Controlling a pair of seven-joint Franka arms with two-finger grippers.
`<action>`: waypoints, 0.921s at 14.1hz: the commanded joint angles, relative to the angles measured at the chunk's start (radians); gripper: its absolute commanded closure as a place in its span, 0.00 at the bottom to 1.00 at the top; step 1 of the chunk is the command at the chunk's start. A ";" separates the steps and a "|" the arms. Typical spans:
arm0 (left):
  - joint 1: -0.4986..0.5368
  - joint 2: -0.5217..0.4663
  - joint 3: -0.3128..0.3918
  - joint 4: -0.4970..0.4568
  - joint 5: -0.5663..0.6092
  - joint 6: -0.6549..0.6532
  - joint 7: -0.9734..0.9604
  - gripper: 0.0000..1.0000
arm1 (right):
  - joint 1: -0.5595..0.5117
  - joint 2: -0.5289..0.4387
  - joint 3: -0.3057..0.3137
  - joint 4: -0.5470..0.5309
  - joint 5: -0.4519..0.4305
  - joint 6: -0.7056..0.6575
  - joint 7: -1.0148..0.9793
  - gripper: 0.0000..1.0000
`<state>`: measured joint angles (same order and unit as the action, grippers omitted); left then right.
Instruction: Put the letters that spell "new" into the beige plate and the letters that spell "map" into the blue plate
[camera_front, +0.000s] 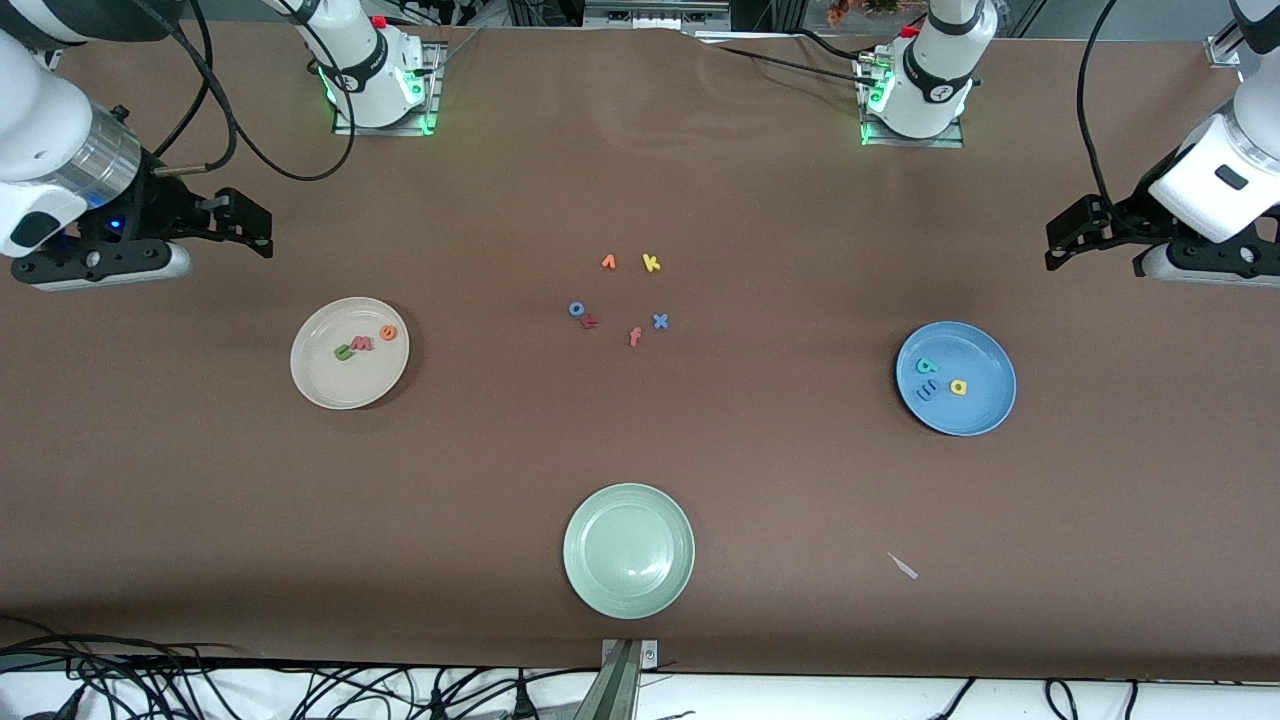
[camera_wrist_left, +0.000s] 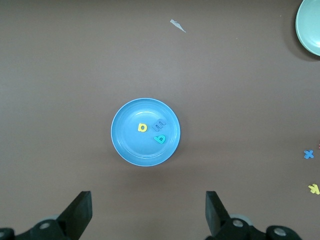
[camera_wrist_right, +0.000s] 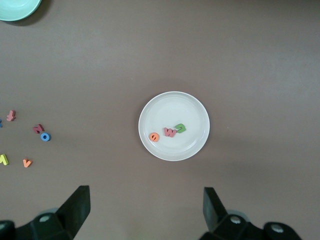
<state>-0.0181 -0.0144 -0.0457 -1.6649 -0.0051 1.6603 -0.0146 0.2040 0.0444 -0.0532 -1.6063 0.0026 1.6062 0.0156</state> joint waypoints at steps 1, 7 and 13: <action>-0.005 0.013 0.001 0.031 -0.009 -0.025 -0.008 0.00 | -0.009 0.018 0.001 0.016 0.034 -0.016 0.015 0.00; -0.005 0.013 0.001 0.031 -0.010 -0.025 -0.008 0.00 | -0.017 0.040 0.001 0.055 0.085 0.001 0.101 0.00; -0.005 0.013 0.001 0.031 -0.012 -0.025 -0.008 0.00 | -0.025 0.049 -0.014 0.058 0.088 0.015 0.164 0.00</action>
<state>-0.0181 -0.0143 -0.0457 -1.6647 -0.0051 1.6593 -0.0147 0.1936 0.0779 -0.0594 -1.5808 0.0662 1.6242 0.1595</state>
